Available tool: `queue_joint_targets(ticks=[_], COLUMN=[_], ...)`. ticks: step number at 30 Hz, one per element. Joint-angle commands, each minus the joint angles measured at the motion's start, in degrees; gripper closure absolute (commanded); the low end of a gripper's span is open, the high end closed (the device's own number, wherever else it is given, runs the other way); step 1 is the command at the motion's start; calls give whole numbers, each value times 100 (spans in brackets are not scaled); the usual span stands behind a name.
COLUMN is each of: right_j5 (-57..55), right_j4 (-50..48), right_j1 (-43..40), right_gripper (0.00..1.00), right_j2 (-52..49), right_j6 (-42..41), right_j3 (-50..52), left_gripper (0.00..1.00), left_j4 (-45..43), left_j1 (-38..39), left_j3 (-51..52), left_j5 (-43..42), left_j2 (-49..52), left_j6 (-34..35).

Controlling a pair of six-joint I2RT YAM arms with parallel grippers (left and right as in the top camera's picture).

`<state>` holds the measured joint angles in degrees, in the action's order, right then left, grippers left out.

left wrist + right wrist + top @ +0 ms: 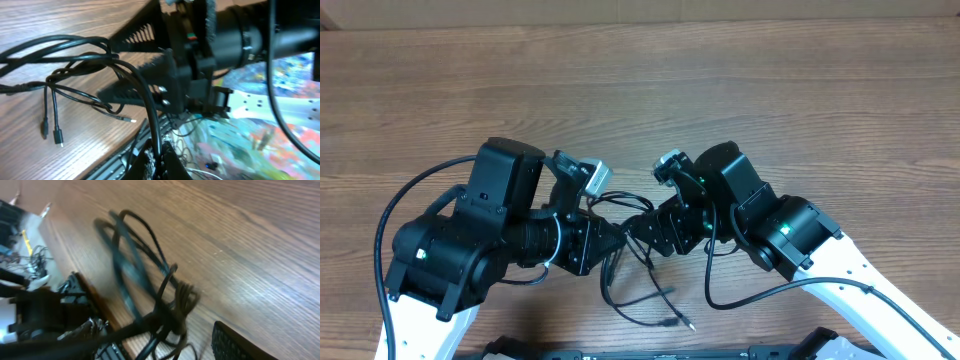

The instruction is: Untangle cables

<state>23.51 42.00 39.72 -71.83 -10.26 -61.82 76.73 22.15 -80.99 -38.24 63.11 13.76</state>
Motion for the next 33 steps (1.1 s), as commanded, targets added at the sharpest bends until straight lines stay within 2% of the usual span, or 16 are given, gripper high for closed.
queue_joint_targets(ticks=[1, 4, 7, 15, 19, 27, 33], right_j5=[-564, -1117, -1392, -1405, -1596, -3832, -4450], right_j4=[-35, -31, -31, -28, 31, 756, 1069], right_j1=[-33, -33, -33, -33, -33, -72, -590], right_gripper=[31, 39, 61, 96, 96, 96, 96], right_j2=[66, 66, 66, -20, -20, -20, -20], right_j6=[28, 31, 33, 31, 20, -820, -1303], right_j3=[-162, -162, -157, -155, -155, -155, -155], left_gripper=[96, 96, 96, 96, 96, 96, 96], left_j4=[-13, 31, 155, 448, 645, 933, 1034], left_j1=[37, 37, 37, 37, 37, 37, 37], left_j3=[-186, -302, -503, -1185, -1399, -1816, -1974], left_j5=[-544, -553, -527, -378, -136, 286, 461], left_j2=[-61, -61, -61, -66, -66, -68, -66], left_j6=[258, 319, 315, 297, 295, 291, 289])
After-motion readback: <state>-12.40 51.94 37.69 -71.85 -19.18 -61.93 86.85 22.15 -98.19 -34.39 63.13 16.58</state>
